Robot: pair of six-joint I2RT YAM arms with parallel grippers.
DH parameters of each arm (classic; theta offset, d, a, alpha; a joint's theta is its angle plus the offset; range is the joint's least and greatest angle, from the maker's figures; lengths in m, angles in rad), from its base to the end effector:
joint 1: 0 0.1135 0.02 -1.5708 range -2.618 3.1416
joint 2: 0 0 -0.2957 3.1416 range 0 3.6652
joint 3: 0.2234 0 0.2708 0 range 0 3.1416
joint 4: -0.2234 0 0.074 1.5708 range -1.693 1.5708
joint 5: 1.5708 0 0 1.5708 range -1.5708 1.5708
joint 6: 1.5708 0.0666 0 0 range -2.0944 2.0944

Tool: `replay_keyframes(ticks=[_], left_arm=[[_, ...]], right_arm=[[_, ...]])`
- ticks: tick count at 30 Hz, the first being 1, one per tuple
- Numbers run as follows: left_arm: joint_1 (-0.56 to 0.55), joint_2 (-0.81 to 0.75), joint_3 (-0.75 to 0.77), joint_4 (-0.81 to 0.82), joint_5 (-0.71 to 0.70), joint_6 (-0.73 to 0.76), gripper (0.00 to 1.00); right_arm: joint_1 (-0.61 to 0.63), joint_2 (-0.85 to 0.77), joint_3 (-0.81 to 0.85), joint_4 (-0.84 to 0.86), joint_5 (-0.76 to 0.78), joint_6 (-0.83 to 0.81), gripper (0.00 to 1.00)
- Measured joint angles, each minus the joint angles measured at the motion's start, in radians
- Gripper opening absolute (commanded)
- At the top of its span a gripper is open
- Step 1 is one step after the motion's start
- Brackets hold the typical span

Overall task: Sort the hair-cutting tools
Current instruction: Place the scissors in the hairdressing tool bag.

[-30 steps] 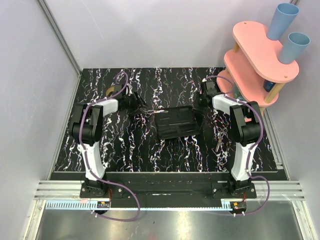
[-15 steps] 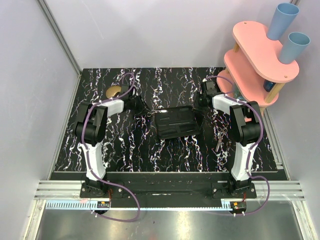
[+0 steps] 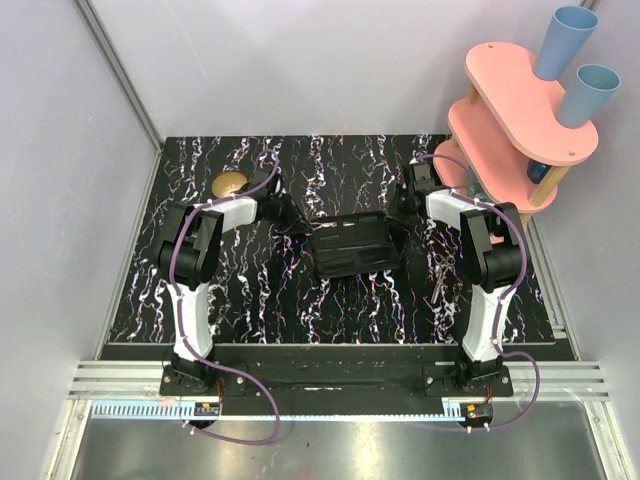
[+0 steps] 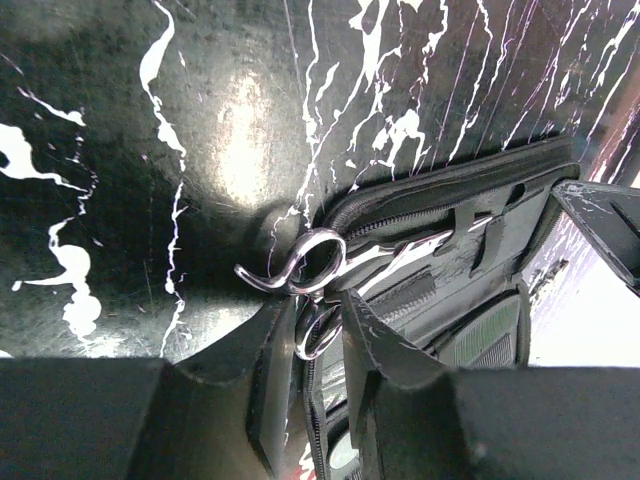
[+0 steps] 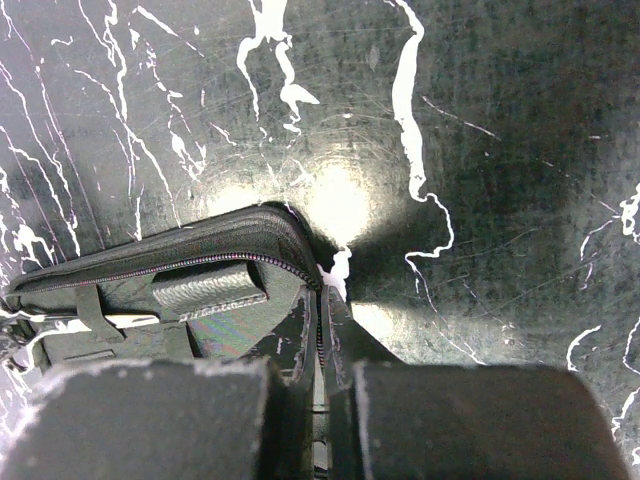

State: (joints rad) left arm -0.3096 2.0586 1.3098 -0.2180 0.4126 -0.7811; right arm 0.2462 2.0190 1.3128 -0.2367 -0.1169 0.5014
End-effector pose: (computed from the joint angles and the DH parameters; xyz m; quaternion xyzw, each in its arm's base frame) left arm 0.4391 -0.1685 0.1278 -0.1590 0.9229 -0.3182 0.1474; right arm 0.4542 0.1222 0.1409 0.1029 0.9441 0.1643 0.2667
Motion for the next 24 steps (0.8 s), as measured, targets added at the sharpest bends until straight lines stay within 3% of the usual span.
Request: replay_keyframes(ticks=[13, 24], left_arm=[[-0.01, 0.018, 0.0, -0.012, 0.063, -0.117, 0.28], [-0.019, 0.021, 0.023, -0.048, 0.039, -0.13, 0.27]], right_arm=[[-0.006, -0.023, -0.06, 0.069, -0.004, 0.07, 0.0], [-0.006, -0.032, -0.079, 0.088, -0.002, 0.072, 0.0]])
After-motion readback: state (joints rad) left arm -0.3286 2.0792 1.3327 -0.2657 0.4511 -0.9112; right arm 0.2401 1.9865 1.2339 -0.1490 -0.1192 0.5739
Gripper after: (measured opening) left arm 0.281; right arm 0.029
